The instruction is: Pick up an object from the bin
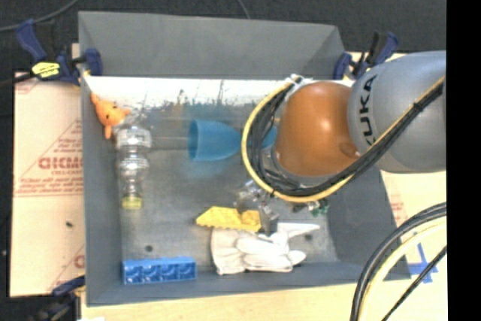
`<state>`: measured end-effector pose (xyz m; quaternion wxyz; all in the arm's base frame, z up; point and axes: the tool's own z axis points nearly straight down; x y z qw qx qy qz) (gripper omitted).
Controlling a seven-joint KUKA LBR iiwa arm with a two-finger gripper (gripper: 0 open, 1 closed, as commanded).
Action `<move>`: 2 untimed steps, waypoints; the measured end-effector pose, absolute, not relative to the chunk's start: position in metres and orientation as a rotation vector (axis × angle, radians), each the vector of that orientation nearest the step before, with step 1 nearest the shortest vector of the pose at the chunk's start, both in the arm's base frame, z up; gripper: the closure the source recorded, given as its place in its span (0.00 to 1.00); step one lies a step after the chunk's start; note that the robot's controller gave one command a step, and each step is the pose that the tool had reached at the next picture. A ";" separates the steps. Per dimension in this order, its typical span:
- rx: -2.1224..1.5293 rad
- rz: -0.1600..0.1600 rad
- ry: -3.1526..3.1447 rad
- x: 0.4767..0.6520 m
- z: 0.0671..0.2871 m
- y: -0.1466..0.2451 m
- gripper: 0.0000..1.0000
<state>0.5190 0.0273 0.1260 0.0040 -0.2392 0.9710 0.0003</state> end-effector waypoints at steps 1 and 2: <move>-0.749 0.000 3.043 0.519 0.137 0.027 1.00; -0.749 0.000 3.044 0.519 0.146 0.027 1.00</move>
Offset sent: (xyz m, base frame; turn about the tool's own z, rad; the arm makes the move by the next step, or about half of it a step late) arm 0.0000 0.0001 0.0143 0.0000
